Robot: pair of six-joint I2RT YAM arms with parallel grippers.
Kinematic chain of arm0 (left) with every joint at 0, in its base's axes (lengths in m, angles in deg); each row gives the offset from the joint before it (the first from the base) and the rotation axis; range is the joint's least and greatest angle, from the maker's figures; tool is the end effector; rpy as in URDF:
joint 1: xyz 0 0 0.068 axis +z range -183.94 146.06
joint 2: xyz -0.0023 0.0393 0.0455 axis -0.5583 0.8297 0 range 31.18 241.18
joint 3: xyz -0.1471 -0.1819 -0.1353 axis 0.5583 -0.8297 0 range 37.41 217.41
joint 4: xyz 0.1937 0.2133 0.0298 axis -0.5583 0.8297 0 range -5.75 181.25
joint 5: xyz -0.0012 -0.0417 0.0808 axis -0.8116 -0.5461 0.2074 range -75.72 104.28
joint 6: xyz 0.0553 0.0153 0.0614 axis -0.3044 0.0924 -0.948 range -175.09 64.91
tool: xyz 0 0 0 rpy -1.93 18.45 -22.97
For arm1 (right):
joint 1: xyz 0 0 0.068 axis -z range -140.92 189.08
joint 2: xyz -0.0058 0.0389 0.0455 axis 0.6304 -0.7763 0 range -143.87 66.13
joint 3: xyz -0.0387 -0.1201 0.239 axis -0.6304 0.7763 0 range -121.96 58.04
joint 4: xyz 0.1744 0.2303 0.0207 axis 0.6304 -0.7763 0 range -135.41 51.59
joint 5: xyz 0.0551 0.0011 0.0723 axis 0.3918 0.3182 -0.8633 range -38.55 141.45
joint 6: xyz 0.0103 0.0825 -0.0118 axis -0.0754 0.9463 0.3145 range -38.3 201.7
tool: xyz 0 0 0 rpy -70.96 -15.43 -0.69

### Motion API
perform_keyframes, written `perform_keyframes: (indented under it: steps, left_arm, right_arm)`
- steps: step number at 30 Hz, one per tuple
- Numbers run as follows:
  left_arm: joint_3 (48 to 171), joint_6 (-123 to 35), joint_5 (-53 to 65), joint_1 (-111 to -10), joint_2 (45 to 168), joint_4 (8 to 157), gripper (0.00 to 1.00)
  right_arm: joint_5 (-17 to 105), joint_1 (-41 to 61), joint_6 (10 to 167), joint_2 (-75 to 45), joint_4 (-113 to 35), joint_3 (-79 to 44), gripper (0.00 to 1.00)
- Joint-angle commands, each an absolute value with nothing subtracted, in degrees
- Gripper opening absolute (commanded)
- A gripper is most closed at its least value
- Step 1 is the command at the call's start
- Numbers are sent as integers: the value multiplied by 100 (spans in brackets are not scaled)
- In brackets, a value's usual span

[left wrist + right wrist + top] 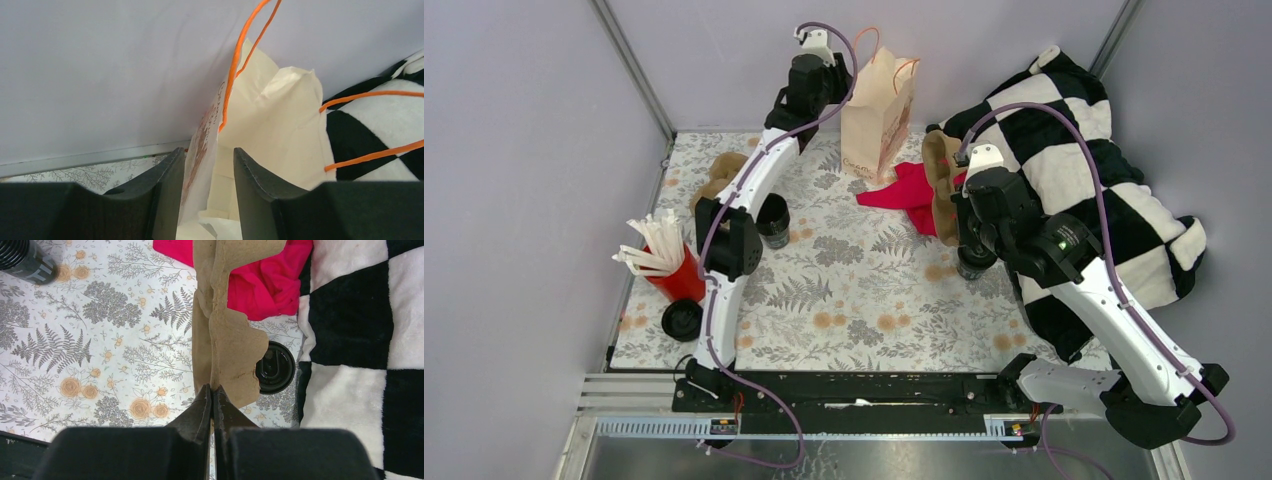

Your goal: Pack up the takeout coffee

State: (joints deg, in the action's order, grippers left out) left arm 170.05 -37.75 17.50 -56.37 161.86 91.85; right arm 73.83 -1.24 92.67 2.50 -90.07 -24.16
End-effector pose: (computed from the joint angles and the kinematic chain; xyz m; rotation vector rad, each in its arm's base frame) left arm 0.5653 -0.2289 0.3666 0.0321 1.6908 -0.4765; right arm 0.2197 0.1497 0.4145 -0.3129 2.0789 0.1174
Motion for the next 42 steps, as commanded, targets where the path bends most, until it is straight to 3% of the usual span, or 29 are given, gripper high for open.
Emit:
perform_keyframes:
  steps: [1, 9, 13, 15, 19, 20, 31, 42]
  left_arm:
    - [17267, -3964, 1641, -5678, 16318, 8864, 43]
    - [17425, -4077, 1656, -5688, 16472, 8913, 38]
    - [17459, -4136, 1664, -5696, 16507, 8939, 31]
    - [17498, -4214, 1709, -5709, 16515, 8958, 24]
    - [17553, -4287, 1805, -5722, 16428, 9001, 1]
    - [17545, -4287, 1813, -5727, 16388, 9020, 0]
    - [17289, -3919, 2028, -5833, 15689, 9858, 0]
    - [15169, -2711, 1972, -5877, 13588, 10801, 0]
  right_arm:
    - [7283, -65, 9255, 259, -8978, -2423, 0]
    - [7224, -56, 9282, 276, -8956, -2383, 0]
    - [7215, -56, 9287, 293, -8957, -2383, 0]
    - [7220, -49, 9301, 308, -8960, -2379, 0]
    - [7205, -49, 9318, 320, -8943, -2378, 0]
    - [7205, -47, 9321, 314, -8930, -2391, 0]
    - [7082, -47, 9445, 338, -8818, -2660, 0]
    - [6913, -49, 9493, 316, -8568, -2772, 0]
